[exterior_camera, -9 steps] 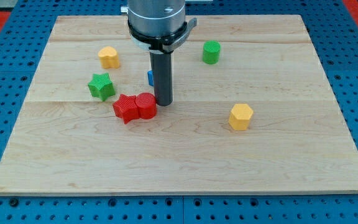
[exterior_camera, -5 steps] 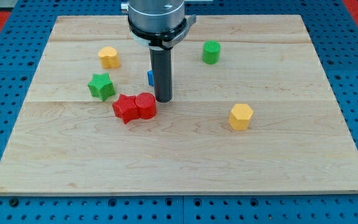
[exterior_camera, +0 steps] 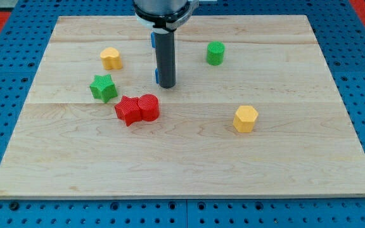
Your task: Slide the blue triangle towards the blue cube
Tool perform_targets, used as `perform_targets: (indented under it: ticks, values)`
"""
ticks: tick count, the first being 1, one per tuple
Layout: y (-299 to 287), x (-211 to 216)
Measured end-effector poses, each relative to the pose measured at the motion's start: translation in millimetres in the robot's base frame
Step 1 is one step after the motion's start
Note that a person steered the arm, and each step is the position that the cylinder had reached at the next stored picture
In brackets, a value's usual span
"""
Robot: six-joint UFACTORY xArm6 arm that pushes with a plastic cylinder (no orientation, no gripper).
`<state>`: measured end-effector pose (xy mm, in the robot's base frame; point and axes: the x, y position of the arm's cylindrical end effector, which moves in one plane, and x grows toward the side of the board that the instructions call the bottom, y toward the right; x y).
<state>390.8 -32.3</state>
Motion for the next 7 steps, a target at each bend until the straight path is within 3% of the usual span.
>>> perform_targets:
  ticks: [7]
  values:
    - [-0.2, -87.3]
